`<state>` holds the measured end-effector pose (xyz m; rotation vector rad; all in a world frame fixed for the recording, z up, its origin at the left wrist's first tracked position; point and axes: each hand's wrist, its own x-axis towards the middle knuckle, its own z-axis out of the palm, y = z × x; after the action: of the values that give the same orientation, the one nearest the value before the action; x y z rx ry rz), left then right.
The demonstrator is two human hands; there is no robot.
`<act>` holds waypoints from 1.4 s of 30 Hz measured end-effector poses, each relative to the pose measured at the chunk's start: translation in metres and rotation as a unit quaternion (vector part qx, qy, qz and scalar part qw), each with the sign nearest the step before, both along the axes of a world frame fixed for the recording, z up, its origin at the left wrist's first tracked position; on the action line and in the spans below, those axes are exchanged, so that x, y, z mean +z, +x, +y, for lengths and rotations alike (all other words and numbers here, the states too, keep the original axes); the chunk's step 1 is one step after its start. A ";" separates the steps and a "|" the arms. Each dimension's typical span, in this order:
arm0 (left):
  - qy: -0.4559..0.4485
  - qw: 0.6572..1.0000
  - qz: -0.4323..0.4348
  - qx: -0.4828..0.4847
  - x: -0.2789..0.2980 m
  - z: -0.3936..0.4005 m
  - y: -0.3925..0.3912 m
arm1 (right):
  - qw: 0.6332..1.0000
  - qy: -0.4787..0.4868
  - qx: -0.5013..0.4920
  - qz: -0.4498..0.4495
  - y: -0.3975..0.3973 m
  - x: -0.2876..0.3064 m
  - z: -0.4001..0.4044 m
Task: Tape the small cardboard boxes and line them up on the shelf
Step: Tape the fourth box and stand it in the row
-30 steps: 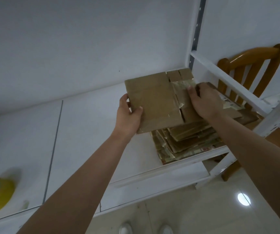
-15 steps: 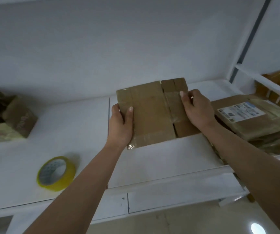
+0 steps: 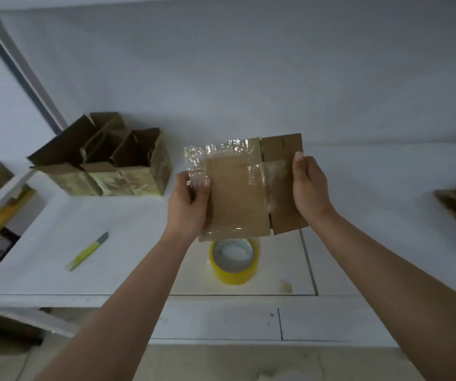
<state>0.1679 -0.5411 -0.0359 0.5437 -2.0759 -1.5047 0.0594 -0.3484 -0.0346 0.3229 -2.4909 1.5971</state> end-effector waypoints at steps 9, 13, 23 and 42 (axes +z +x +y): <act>0.284 0.957 0.051 0.010 0.014 -0.077 0.006 | 1.000 -0.007 0.008 0.025 -0.012 0.006 -0.099; 0.344 0.938 0.026 -0.020 0.018 -0.121 0.005 | 0.998 -0.042 0.050 0.013 -0.003 -0.005 -0.134; 0.310 0.920 -0.014 -0.240 -0.009 -0.199 0.015 | 0.929 -0.314 0.085 -0.177 0.062 -0.004 -0.208; 0.297 0.892 0.026 -0.339 -0.057 -0.202 0.071 | 0.928 -0.358 0.016 -0.104 0.177 -0.056 -0.210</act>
<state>0.2384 -0.7435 -0.0934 -0.0585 -1.8189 -2.5570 0.2369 -0.5586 -0.0907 0.0898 -1.8270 2.5051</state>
